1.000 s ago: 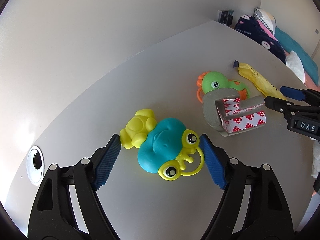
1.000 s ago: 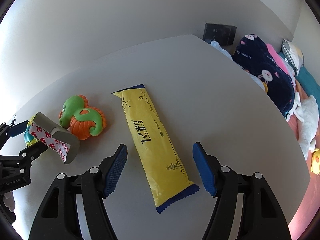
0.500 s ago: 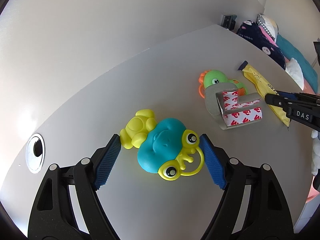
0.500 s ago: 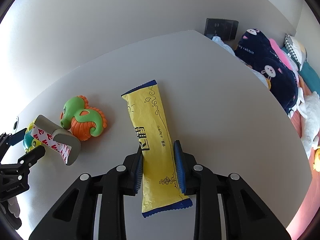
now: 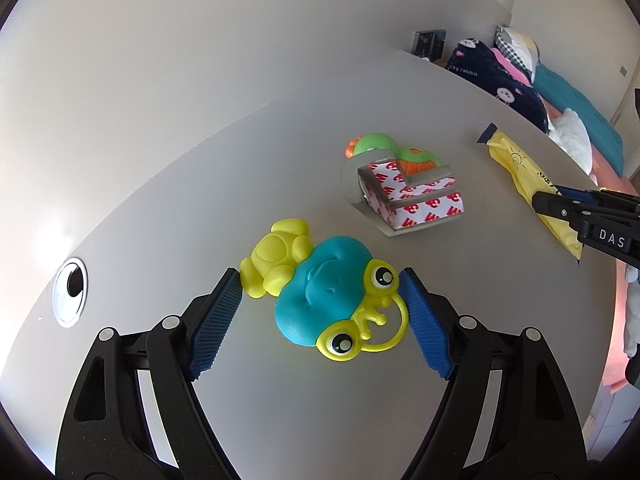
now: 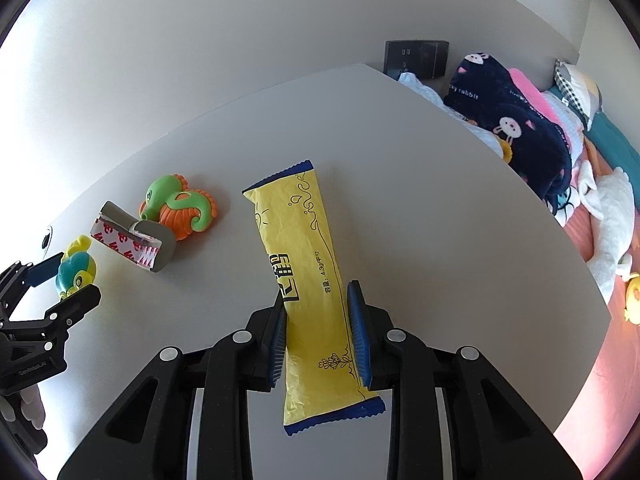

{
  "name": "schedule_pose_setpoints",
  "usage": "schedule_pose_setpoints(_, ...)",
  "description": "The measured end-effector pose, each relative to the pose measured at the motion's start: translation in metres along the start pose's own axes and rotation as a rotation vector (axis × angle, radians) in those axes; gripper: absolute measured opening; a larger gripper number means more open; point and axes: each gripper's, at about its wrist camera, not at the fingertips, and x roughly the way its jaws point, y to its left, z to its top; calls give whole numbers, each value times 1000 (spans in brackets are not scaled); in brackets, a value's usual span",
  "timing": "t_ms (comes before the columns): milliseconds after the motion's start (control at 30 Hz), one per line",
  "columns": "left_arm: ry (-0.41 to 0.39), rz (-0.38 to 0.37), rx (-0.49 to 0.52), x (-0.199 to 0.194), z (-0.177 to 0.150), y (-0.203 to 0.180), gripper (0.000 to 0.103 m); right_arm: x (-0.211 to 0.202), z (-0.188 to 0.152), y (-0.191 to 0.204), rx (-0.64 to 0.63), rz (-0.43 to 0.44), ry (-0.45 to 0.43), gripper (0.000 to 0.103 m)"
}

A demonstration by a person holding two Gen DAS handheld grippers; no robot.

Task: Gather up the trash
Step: 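Carry the frog toy and yellow snack bar over the black bin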

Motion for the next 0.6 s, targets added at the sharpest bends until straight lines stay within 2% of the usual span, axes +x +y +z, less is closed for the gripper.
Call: schedule_pose_setpoints(600,-51,-52,104,-36,-3,-67,77,-68,-35,-24,53,12,-78,30)
